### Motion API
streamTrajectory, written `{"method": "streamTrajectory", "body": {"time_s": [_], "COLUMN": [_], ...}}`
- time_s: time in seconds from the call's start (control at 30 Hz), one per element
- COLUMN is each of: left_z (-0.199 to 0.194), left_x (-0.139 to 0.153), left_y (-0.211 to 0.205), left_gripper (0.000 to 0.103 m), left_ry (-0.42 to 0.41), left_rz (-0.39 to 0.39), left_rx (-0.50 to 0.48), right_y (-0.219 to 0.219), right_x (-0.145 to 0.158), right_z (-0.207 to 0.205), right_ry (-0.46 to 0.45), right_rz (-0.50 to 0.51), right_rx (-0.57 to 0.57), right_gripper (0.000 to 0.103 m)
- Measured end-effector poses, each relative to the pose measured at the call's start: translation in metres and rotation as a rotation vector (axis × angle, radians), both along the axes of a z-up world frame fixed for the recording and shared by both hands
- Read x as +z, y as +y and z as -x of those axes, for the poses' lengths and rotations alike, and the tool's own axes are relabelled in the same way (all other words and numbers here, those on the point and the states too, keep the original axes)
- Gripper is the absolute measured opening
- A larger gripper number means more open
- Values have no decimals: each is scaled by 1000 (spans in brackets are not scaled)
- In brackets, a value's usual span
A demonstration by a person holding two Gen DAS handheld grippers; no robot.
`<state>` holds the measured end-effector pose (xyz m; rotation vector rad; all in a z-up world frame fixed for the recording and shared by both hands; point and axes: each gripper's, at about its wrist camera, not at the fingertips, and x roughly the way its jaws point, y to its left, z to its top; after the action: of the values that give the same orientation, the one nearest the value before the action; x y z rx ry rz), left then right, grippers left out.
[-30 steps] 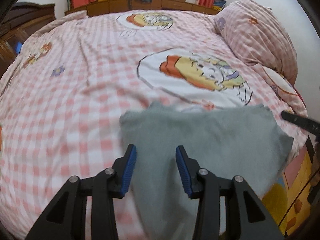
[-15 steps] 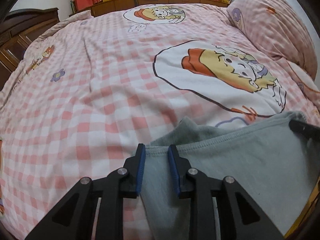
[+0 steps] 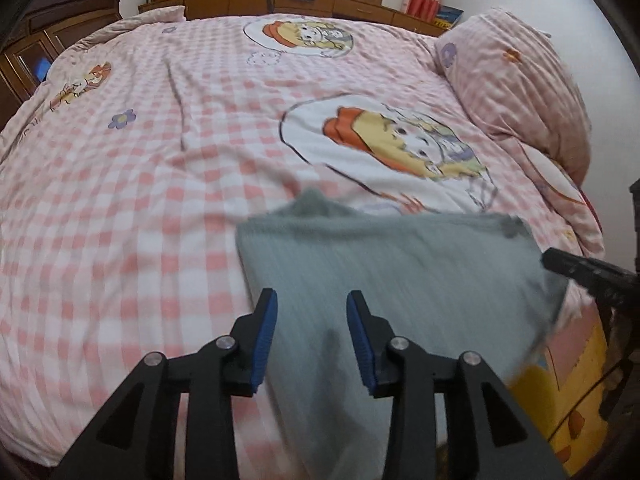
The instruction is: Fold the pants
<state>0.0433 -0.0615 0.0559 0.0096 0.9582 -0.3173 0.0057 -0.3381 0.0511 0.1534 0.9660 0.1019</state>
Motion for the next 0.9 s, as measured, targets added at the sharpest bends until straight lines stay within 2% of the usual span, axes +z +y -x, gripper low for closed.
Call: {"method": "streamTrajectory", "body": {"time_s": [0.13, 0.23, 0.3, 0.37, 0.6, 0.63, 0.67, 0.7, 0.77, 0.9], "left_z": [18, 26, 31, 32, 35, 36, 37, 38, 39, 44], "left_x": [-14, -30, -35, -37, -36, -36, -35, -35, -34, -31], "left_y": [-3, -1, 1, 5, 10, 10, 11, 12, 15, 18], "left_gripper": [38, 40, 49, 49, 49, 50, 50, 50, 52, 56], "left_ry": [39, 73, 74, 85, 98, 101, 103, 106, 114, 117], "left_rz": [-12, -35, -47, -29, -8, -6, -2, 5, 18, 22], "left_rx": [-6, 12, 28, 36, 48, 45, 43, 44, 47, 48], "right_y": [-6, -22, -29, -33, -22, -22, -21, -21, -18, -8], "right_x": [-29, -33, -34, -35, -26, -25, -22, -19, -11, 4], "right_z": [14, 27, 33, 38, 45, 47, 49, 51, 58, 66], "right_ry": [61, 46, 43, 47, 53, 53, 51, 46, 24, -10], "right_rz": [47, -48, -86, -108, -18, -13, -9, -3, 21, -5], "right_rx": [-50, -87, -105, -118, -143, -152, -163, -173, -202, -210], "right_gripper": [14, 14, 13, 13, 14, 15, 20, 30, 38, 38]}}
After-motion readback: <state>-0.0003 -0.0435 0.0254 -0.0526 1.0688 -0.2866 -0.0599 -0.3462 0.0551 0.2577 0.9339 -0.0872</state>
